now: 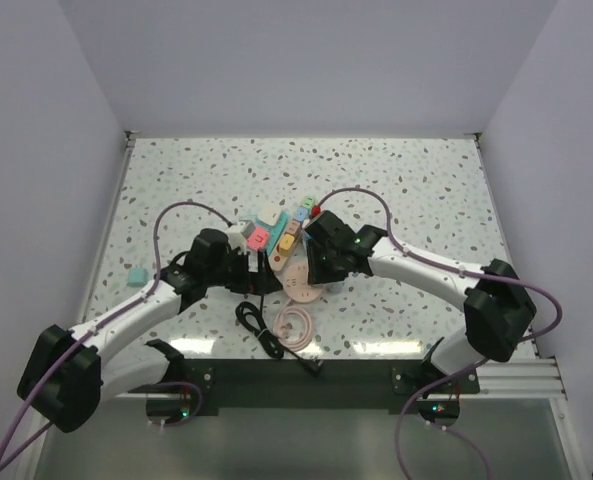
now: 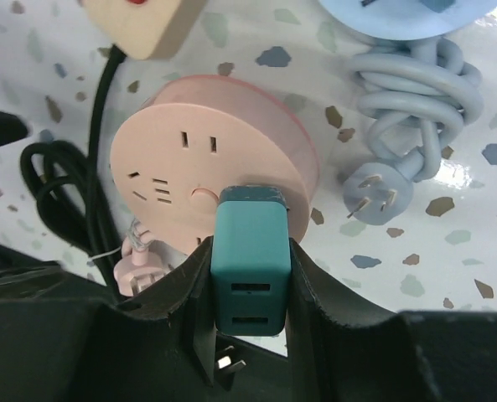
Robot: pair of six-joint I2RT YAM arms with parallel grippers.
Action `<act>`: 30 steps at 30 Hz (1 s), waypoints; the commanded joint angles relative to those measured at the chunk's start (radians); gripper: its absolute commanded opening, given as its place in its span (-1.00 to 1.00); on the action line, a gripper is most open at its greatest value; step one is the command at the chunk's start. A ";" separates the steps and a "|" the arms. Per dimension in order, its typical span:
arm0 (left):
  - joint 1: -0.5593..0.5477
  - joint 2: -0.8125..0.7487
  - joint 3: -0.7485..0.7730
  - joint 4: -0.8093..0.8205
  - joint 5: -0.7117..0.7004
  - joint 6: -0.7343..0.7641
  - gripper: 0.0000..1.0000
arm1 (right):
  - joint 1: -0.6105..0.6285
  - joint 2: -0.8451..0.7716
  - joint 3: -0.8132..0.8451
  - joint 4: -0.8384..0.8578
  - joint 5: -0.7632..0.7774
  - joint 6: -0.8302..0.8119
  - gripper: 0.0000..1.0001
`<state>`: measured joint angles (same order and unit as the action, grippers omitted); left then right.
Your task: Pull the plug off the socket
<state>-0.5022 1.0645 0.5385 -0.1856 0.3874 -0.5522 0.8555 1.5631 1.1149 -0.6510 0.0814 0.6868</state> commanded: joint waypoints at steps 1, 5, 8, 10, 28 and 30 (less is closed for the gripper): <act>-0.070 0.046 0.038 0.153 -0.045 -0.029 1.00 | -0.006 -0.077 -0.027 0.086 -0.130 -0.082 -1.00; -0.116 0.071 -0.012 0.336 -0.015 -0.034 1.00 | -0.010 -0.100 -0.064 0.143 -0.230 -0.087 -1.00; -0.122 0.080 -0.058 0.457 -0.016 -0.034 1.00 | -0.010 -0.113 -0.079 0.168 -0.270 -0.108 -1.00; -0.122 0.098 -0.063 0.466 -0.022 -0.005 1.00 | -0.010 -0.127 -0.084 0.180 -0.287 -0.116 -1.00; -0.124 0.121 -0.111 0.443 -0.064 0.064 0.94 | -0.018 -0.138 -0.012 0.002 -0.030 -0.159 -1.00; -0.124 0.101 -0.106 0.423 -0.084 0.037 0.94 | -0.045 -0.181 0.003 -0.051 0.058 -0.153 -1.00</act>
<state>-0.6205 1.2007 0.4213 0.2203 0.3428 -0.5045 0.8364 1.4277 1.0561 -0.5888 -0.0532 0.5415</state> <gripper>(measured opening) 0.974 0.332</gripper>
